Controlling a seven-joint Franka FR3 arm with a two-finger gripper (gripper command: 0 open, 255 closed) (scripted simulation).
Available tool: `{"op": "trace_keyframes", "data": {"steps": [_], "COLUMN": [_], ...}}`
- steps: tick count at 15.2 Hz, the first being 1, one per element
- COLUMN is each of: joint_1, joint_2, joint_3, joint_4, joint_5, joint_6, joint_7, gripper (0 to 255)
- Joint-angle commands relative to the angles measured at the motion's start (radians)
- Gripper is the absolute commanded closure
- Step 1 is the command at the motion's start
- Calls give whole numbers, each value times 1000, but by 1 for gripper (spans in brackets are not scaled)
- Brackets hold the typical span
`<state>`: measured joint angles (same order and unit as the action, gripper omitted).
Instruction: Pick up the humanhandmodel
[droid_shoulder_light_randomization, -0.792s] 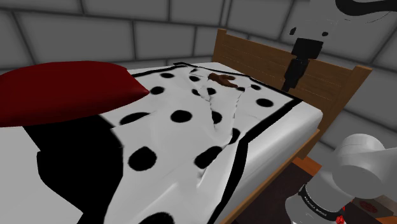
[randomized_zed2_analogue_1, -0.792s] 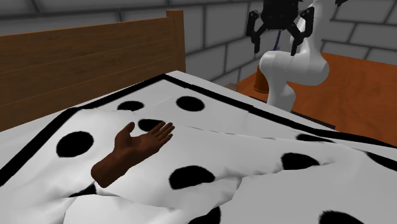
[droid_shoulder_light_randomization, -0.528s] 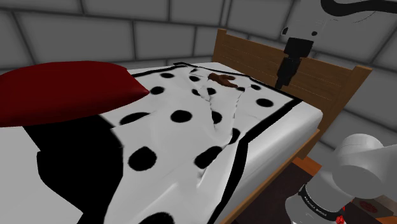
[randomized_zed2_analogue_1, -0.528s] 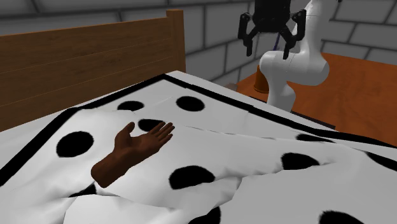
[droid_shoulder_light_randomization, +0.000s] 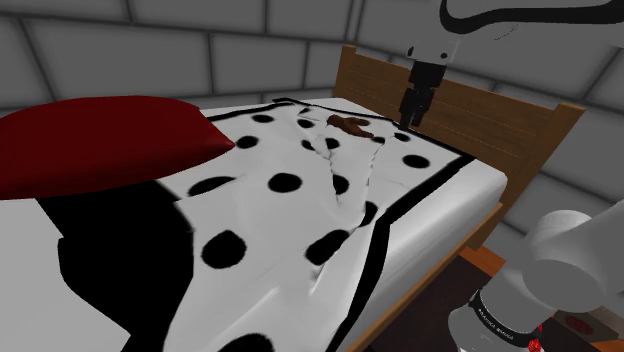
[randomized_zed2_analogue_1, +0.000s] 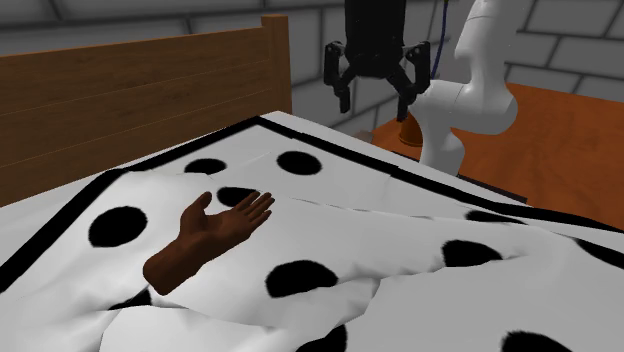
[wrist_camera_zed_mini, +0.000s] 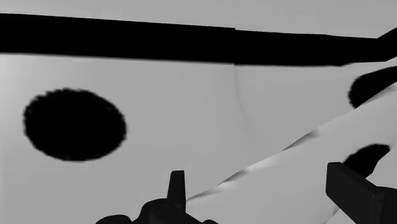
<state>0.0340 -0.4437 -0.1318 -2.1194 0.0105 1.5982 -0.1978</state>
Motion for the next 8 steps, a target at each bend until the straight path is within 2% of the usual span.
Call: {"op": "trace_keyframes", "data": {"steps": [1, 8], "joint_1": [0, -2], "joint_2": [71, 351], "joint_3": [-13, -47], "joint_4": [49, 283], "joint_5": [-3, 11], "joint_6": [19, 55], "joint_7": [-23, -94], "gripper": [0, 0]}}
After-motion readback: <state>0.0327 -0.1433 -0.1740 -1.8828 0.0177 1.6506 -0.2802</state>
